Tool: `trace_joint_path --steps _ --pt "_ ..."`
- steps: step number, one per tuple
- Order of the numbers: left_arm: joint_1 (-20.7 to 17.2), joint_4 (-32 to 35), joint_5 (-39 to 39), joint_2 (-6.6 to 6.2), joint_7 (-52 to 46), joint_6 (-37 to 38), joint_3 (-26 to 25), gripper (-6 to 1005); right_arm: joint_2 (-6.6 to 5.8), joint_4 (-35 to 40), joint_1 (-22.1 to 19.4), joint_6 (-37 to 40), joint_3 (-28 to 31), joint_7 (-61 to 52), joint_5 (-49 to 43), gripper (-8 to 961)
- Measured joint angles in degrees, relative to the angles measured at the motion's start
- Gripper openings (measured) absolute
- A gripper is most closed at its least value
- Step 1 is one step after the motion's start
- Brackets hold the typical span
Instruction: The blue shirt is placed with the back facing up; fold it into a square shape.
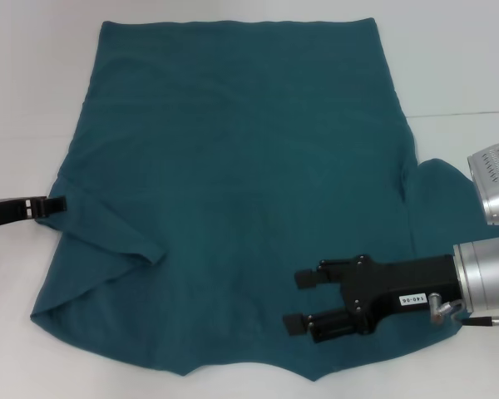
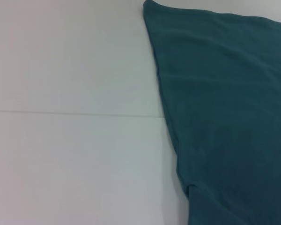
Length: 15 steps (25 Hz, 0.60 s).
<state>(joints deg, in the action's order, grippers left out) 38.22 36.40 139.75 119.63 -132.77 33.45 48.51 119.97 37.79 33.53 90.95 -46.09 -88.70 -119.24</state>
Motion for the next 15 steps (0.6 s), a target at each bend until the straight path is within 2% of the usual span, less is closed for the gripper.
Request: trace_joint_path --steps 15 --pt "0.55 -1.44 0.0 0.25 0.5 -0.19 0.38 741 0.0 0.0 -0.1 0.12 -0.2 0.1 0.07 915"
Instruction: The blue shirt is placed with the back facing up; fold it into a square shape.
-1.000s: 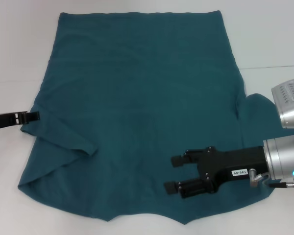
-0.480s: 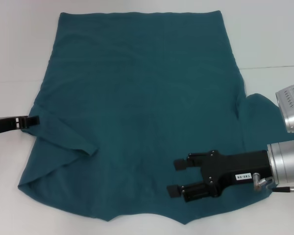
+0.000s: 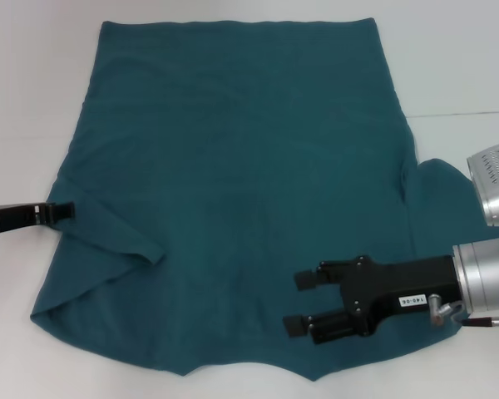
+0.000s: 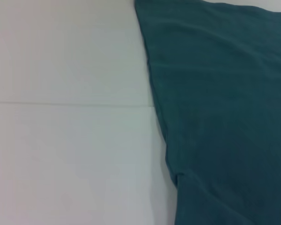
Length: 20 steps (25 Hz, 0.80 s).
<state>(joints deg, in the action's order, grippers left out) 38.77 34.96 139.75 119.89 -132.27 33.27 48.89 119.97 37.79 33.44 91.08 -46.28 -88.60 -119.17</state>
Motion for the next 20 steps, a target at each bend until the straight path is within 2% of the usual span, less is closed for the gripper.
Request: trace_joint_path --steps 20 --pt "0.29 -1.03 0.0 -0.07 0.17 -0.84 -0.41 726 0.0 0.0 0.65 -0.45 -0.07 0.27 0.71 914"
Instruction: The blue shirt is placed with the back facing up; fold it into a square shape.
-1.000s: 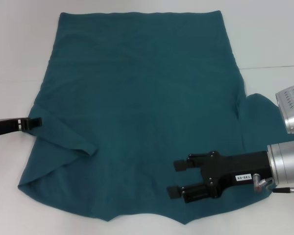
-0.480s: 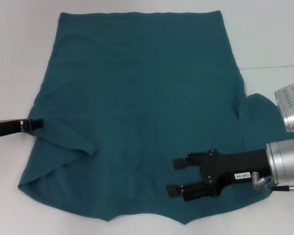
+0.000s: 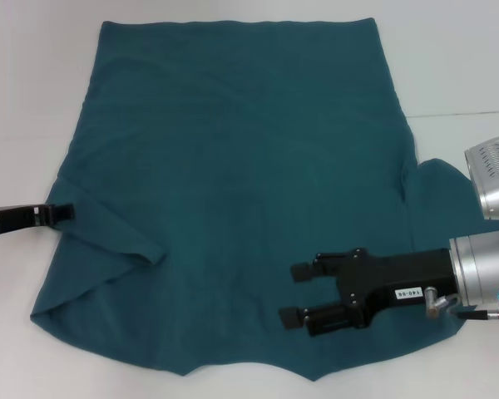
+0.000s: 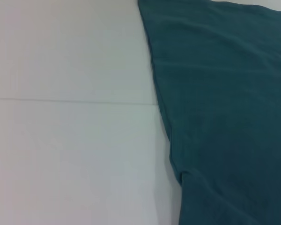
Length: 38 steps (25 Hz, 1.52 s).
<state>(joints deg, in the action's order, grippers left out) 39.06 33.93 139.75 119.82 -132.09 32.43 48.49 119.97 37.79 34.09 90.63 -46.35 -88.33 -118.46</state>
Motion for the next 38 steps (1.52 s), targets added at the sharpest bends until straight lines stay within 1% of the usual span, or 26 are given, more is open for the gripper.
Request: trace_joint_path --steps 26,33,38 --pt "0.06 -1.0 0.0 -0.29 0.17 -2.1 -0.15 707 0.0 0.0 0.63 -0.32 -0.12 -0.03 0.08 914" --pt "0.93 -2.84 0.0 -0.32 0.18 -3.14 0.06 702 0.01 0.0 0.7 -0.47 -0.14 -0.09 0.07 914" --pt "1.03 -2.94 -0.03 -0.35 0.17 -3.25 -0.08 698 0.01 0.0 0.72 -0.54 -0.14 -0.2 0.07 914"
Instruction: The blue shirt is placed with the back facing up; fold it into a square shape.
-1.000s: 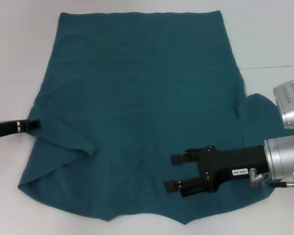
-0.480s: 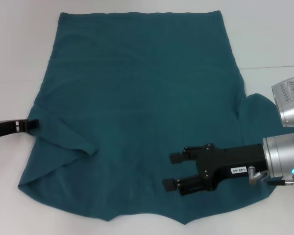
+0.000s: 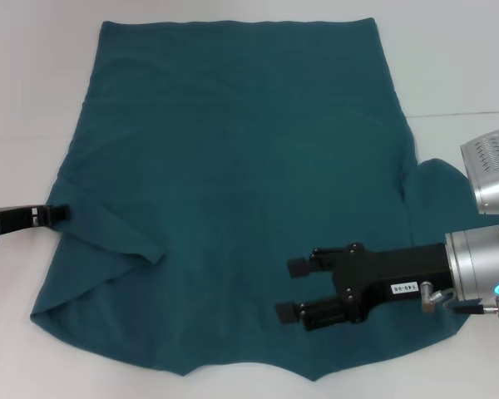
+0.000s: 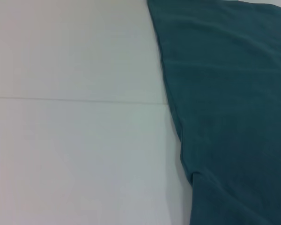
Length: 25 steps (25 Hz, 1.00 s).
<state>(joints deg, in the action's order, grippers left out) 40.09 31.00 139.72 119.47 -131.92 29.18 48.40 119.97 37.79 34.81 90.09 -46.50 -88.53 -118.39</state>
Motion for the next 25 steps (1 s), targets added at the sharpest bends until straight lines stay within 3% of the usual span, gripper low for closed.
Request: trace_joint_path --steps 4,12,17,23,25 --pt "0.12 -0.19 -0.17 -0.02 0.0 -0.01 -0.13 695 0.0 0.0 0.0 -0.05 0.0 -0.17 0.0 914" --pt "0.89 -1.86 -0.1 -0.45 0.0 -0.02 -0.16 471 0.0 0.0 0.09 -0.21 0.0 -0.22 0.0 912" --pt "1.12 -2.24 -0.34 -0.56 0.0 -0.21 -0.15 237 0.0 0.0 0.09 -0.27 0.0 -0.24 0.0 908" --pt "1.53 -1.45 -0.6 -0.51 0.0 0.99 -0.15 46 0.0 0.0 0.09 -0.28 0.05 -0.33 0.0 903" --pt "2.02 -1.08 -0.65 -0.42 -0.04 2.09 -0.15 39 0.0 0.0 0.09 -0.27 0.13 -0.34 0.0 901"
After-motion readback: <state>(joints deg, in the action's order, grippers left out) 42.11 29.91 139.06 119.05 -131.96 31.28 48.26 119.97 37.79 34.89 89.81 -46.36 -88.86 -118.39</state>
